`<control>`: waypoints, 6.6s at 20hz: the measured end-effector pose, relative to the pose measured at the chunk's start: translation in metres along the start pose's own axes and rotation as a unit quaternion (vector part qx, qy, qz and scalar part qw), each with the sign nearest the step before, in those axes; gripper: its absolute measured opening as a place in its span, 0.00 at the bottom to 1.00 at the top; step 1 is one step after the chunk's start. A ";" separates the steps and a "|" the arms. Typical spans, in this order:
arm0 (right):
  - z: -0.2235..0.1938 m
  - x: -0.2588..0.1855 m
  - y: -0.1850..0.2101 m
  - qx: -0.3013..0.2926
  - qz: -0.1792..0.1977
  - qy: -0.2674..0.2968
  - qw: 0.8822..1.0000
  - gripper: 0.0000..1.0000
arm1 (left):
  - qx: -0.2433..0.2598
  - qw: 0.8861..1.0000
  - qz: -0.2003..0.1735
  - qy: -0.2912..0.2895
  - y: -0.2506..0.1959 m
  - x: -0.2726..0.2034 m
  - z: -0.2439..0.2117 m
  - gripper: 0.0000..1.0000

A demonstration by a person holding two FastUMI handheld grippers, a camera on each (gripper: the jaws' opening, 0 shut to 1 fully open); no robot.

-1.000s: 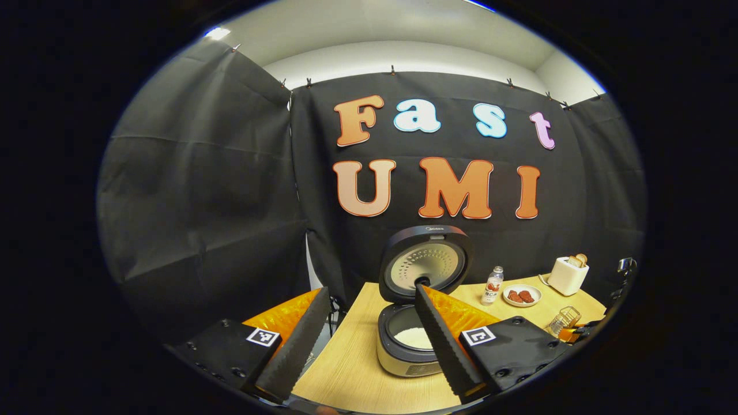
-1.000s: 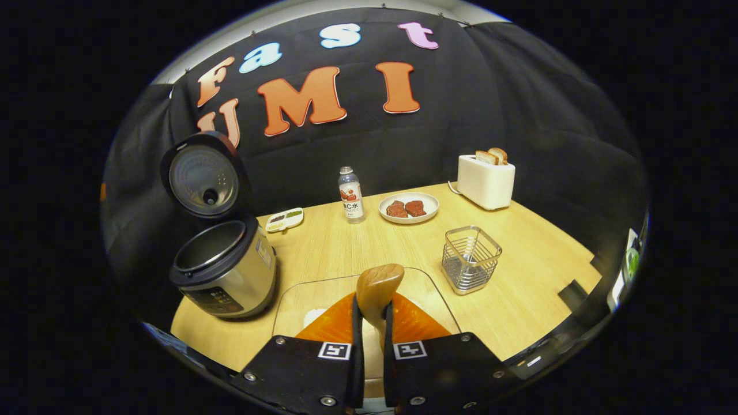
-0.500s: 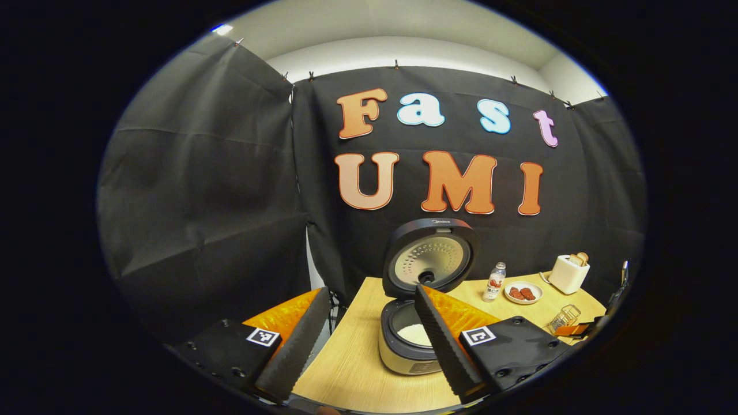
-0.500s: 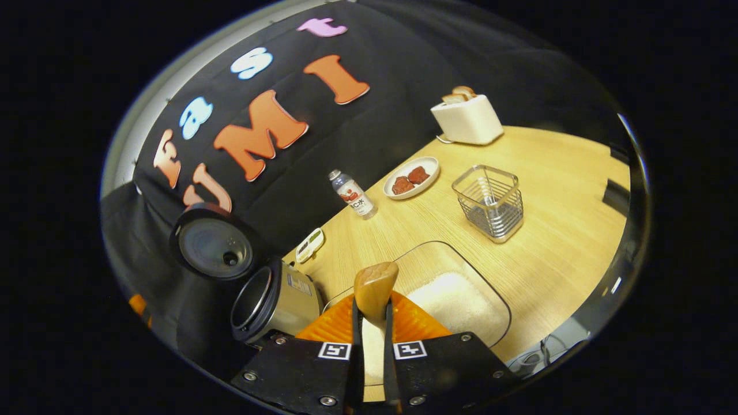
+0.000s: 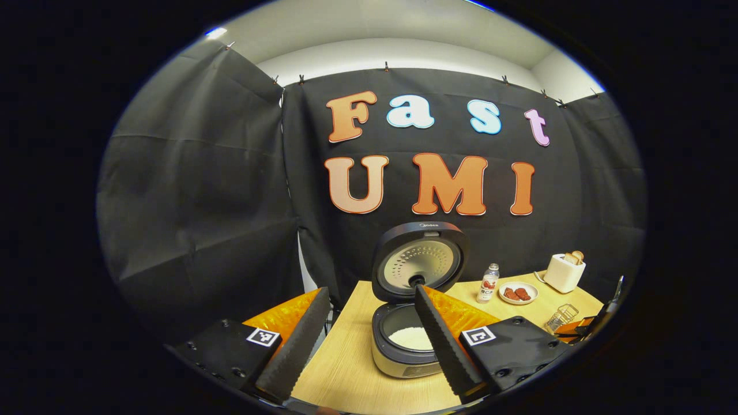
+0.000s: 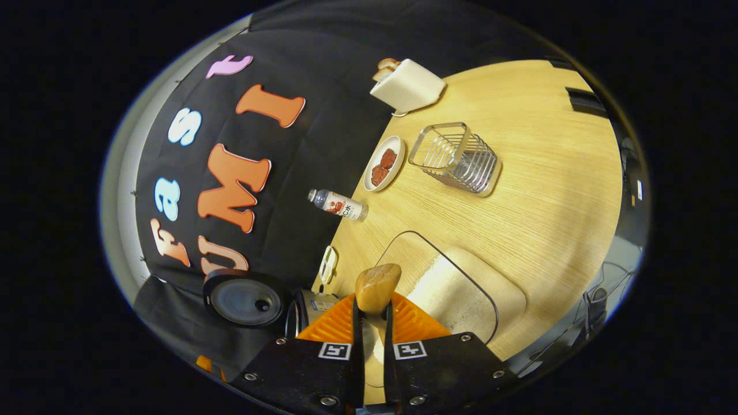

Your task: Close the left gripper, press the button to open the rice cooker; take a wooden spoon from the chopstick holder with the right hand, scoop a spoonful of rice and pour it into the rice cooker, then put the wooden spoon back into the chopstick holder.

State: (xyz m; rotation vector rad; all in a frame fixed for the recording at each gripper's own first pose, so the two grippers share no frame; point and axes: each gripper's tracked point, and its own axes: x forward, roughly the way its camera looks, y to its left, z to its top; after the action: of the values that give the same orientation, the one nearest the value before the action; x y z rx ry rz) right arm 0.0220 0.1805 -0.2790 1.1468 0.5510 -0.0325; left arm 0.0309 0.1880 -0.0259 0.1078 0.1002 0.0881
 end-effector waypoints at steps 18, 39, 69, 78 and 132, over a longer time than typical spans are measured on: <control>0.056 -0.032 0.037 0.082 0.040 -0.022 0.996 0.12 | -0.013 1.000 0.009 -0.019 -0.002 -0.007 0.013 0.99; 0.030 0.000 0.224 0.060 0.124 0.033 0.990 0.12 | -0.016 1.000 0.007 -0.024 0.016 -0.015 0.011 1.00; -0.061 0.082 0.317 -0.145 0.106 0.025 0.983 0.12 | -0.029 0.998 0.042 -0.030 0.089 -0.013 0.010 0.97; -0.050 0.070 0.328 -0.198 0.122 -0.008 0.973 0.12 | -0.059 0.998 0.028 -0.024 0.084 -0.016 0.011 1.00; -0.157 0.053 0.365 -0.620 0.205 -0.057 0.755 0.12 | -0.022 0.999 0.036 -0.022 0.083 -0.017 0.010 1.00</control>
State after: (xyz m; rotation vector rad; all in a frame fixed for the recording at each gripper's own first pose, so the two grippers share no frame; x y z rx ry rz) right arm 0.1153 0.4861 -0.0362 -0.0860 0.0985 0.5733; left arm 0.0085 0.2671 -0.0047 0.0696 0.0505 0.1588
